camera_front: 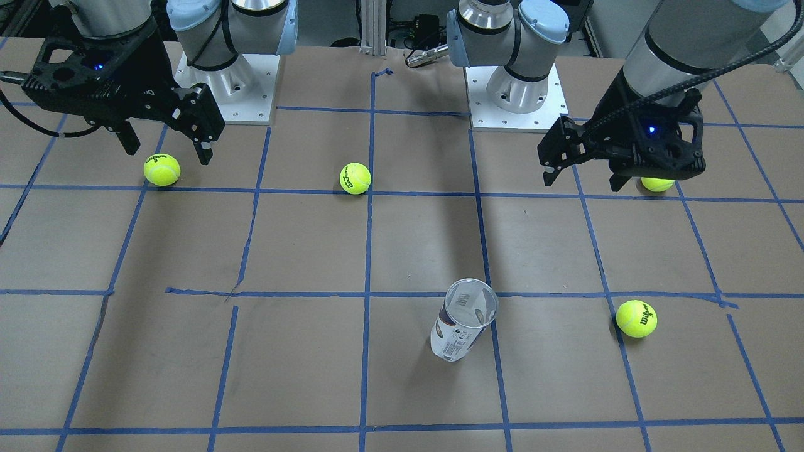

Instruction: Lift up tennis ball bucket

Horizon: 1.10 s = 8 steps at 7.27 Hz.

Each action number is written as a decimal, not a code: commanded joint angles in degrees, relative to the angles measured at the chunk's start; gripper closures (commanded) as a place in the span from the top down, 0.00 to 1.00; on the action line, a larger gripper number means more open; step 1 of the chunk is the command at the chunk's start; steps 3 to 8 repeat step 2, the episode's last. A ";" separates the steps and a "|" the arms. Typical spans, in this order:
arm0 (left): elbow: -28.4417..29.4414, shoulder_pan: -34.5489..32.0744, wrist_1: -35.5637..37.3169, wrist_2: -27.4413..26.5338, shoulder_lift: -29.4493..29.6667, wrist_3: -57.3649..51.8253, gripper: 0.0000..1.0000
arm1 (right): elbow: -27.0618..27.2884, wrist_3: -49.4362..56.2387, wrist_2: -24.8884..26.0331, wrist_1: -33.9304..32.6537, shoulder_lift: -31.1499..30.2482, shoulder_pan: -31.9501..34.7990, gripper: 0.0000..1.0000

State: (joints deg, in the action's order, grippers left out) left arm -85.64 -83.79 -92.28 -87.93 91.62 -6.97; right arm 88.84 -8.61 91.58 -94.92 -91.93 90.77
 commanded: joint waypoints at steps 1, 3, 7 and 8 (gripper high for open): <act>-0.23 0.39 -0.09 -0.23 -0.66 0.03 1.00 | 0.01 0.00 0.00 0.00 0.00 0.02 1.00; -0.32 0.30 -0.35 -0.23 -0.83 0.03 1.00 | 0.01 0.00 0.00 0.00 0.00 -0.06 1.00; -0.32 0.30 -0.35 -0.23 -0.83 0.03 1.00 | 0.01 0.00 0.00 0.00 0.00 -0.06 1.00; -0.32 0.30 -0.35 -0.23 -0.83 0.03 1.00 | 0.01 0.00 0.00 0.00 0.00 -0.06 1.00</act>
